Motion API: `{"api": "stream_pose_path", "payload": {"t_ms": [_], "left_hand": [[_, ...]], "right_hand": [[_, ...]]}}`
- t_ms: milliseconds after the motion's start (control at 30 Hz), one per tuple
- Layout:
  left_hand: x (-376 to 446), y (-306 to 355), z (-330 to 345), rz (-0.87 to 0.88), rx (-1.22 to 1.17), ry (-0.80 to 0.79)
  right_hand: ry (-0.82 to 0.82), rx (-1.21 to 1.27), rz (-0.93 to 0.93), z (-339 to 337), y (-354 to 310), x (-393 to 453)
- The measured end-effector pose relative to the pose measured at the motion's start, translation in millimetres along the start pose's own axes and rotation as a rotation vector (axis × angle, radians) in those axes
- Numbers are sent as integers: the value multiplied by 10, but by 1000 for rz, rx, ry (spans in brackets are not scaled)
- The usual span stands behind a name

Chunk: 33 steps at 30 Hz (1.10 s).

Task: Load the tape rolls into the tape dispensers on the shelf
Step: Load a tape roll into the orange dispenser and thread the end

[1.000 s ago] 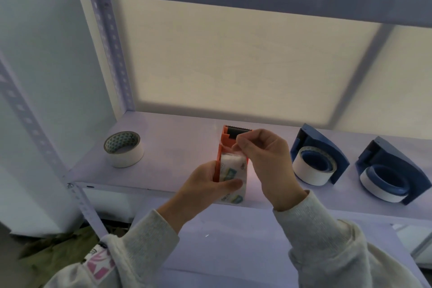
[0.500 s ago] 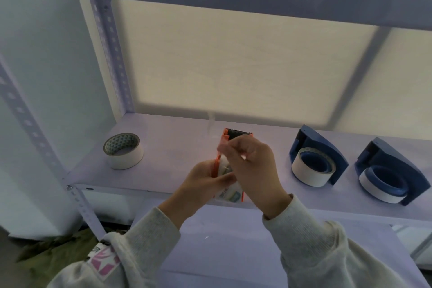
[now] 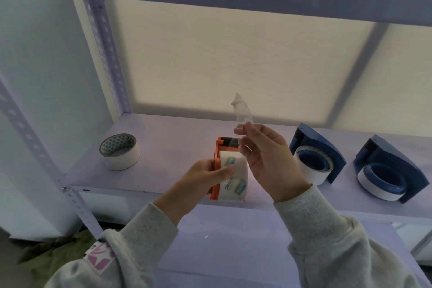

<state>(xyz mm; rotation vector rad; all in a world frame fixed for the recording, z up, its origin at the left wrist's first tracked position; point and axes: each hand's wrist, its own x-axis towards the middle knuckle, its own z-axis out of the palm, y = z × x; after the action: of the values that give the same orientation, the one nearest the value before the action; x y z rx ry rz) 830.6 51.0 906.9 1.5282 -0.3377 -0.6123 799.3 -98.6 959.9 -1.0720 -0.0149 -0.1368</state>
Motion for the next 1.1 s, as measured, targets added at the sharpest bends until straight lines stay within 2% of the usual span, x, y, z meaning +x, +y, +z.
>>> {"api": "stream_pose_path", "payload": {"t_ms": [100,367,500,733,933,1100], "left_hand": [[-19,26,-20,-4,-179,-1],[-8,166,-49,99,-382,253],[-31,192,-71,130,-446,325],[-30,232,-220,64,-626,381],[-16,247,-234,19,-598,303],[29,224,-187,-86,-570,201]], "right_hand": [[20,-2,-32,-44,-19,14],[132,214,-92,-318,-126,88],[36,267,-83,-378,-112,120],[-62,350,-121,-483,-151,179],[-142,407,-145,-528,-275,189],[-437,599,-23,-391,-300,264]]}}
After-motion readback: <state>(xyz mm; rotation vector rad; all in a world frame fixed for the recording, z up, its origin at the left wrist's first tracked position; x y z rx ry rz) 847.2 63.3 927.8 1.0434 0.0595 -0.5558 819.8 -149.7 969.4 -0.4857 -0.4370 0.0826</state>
